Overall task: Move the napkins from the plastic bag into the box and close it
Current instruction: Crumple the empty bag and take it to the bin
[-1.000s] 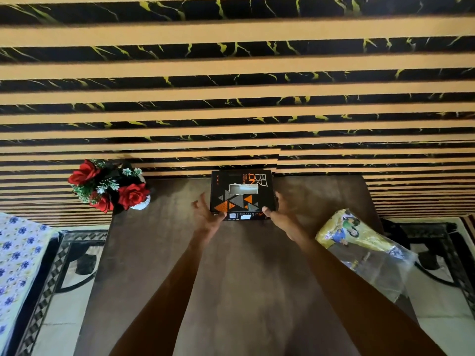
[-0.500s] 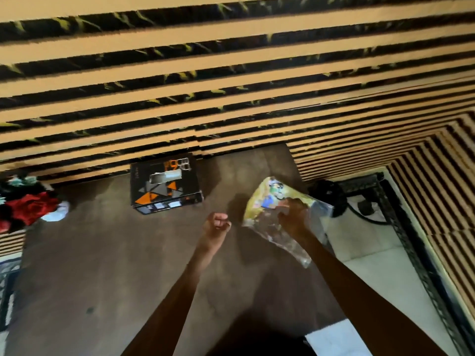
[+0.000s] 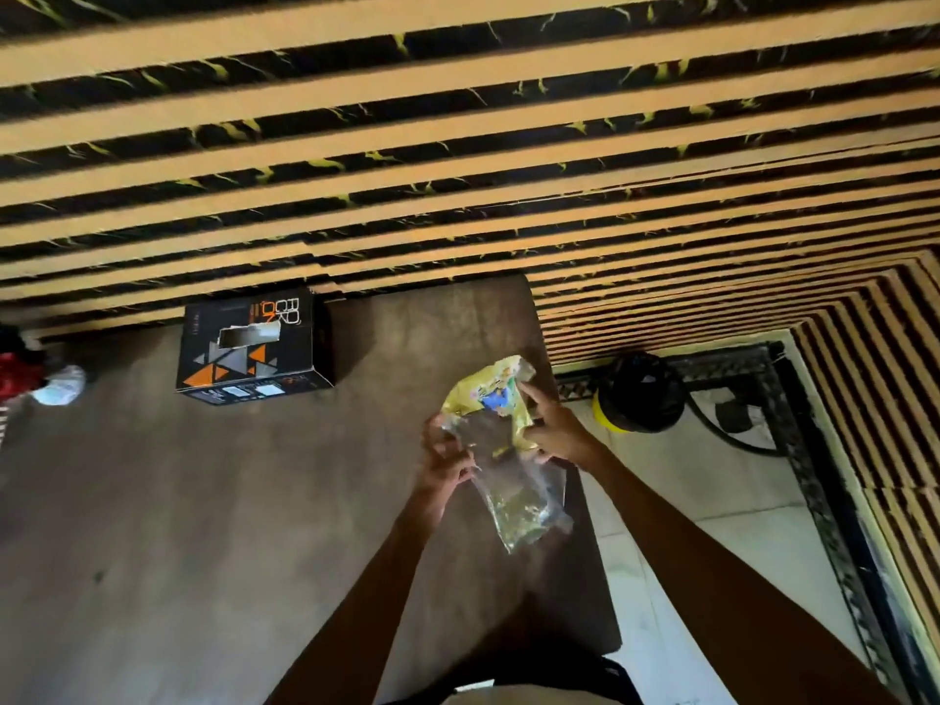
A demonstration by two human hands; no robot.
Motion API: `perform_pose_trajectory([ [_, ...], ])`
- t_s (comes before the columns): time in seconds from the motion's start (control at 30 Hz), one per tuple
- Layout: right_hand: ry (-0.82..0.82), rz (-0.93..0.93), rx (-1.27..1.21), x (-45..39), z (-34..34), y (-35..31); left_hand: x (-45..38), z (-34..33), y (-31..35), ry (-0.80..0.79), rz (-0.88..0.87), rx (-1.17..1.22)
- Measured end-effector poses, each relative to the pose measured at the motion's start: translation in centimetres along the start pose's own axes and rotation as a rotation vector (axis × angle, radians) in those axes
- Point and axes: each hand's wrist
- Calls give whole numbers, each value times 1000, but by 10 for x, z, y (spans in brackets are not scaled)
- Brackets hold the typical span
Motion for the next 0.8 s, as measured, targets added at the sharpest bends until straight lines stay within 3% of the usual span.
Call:
perform_pose_trajectory([
  [0.07,-86,-133,-236,8,-4,0,1,-5,0,-74,-60,18],
  [0.2,-70,-168,-369,26,-14,-2,13,-4,1,-222,-211,-162],
  [0.3,45,-139,-390,35,-24,-1,22,1,1,-216,-421,-245],
  [0.37,127,-147,-469,37,-25,-3,27,3,3,-124,-441,-266],
  [0.43,193,-137,-546,40,-24,-3,37,8,5,-3,-288,-280],
  [0.47,219,-139,-597,41,-24,-2,42,10,4,-62,-100,-243],
  [0.53,283,-181,-682,47,-25,5,47,11,7,-395,309,-42],
  [0.57,328,-165,-630,50,-24,10,47,9,6,-499,421,93],
  [0.63,372,-67,-412,54,-20,16,47,3,9,-504,424,247],
  [0.7,369,77,-223,65,-9,23,43,-10,11,-417,257,214],
  [0.8,309,197,-151,84,12,23,48,-39,26,-442,137,195],
])
Point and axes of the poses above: each hand's wrist, its own x-axis away from the middle knuckle, its own z-axis out of the back of the hand, y = z × x, and after that the axes turned 11 degrees about y, right-handed
